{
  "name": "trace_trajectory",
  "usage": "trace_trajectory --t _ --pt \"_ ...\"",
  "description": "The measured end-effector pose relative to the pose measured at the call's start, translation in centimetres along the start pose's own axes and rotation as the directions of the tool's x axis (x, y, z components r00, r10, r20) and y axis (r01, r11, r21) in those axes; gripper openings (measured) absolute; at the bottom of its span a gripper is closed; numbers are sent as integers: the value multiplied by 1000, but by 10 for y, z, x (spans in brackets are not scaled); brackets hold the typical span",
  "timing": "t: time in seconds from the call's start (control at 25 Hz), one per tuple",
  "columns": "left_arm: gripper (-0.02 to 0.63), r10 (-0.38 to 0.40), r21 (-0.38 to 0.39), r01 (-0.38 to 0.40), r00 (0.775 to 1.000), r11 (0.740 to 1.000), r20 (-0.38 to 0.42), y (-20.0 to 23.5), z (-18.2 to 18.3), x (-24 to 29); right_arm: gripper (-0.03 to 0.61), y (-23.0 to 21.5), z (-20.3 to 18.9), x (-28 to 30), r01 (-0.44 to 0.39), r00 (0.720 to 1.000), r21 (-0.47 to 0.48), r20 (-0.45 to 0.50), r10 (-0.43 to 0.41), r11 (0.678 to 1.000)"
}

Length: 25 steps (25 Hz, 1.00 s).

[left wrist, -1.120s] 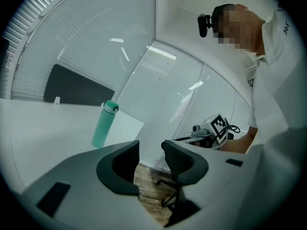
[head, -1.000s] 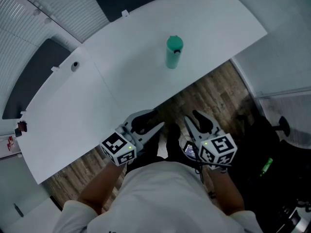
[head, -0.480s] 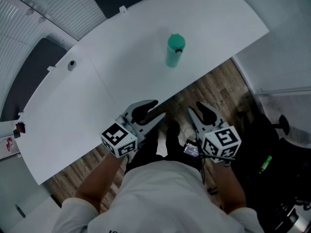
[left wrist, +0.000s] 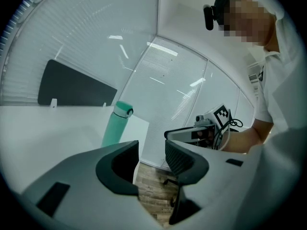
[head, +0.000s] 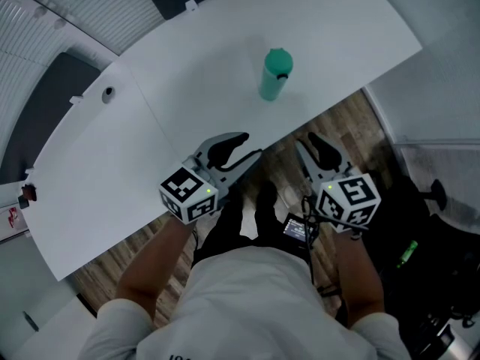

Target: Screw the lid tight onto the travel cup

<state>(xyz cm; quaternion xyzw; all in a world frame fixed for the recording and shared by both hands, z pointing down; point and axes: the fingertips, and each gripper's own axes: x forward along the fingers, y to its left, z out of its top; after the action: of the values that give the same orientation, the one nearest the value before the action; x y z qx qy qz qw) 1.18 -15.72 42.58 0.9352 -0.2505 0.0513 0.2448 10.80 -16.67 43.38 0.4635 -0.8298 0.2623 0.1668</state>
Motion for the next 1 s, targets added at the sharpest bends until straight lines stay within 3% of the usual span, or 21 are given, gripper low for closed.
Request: trace_trajectory --t 0.32,0.84,1.0 --pt "190 19 12 -19 1000 1000 2 24 10 19 135 -18 60 24 33 995 -68 100 -26 997" --pt "234 73 71 -71 997 995 -20 70 20 53 144 -26 79 65 33 996 -141 87 -21 989" --pt "257 89 103 -85 995 991 -42 83 19 66 181 -26 82 75 19 998 -174 69 -8 985"
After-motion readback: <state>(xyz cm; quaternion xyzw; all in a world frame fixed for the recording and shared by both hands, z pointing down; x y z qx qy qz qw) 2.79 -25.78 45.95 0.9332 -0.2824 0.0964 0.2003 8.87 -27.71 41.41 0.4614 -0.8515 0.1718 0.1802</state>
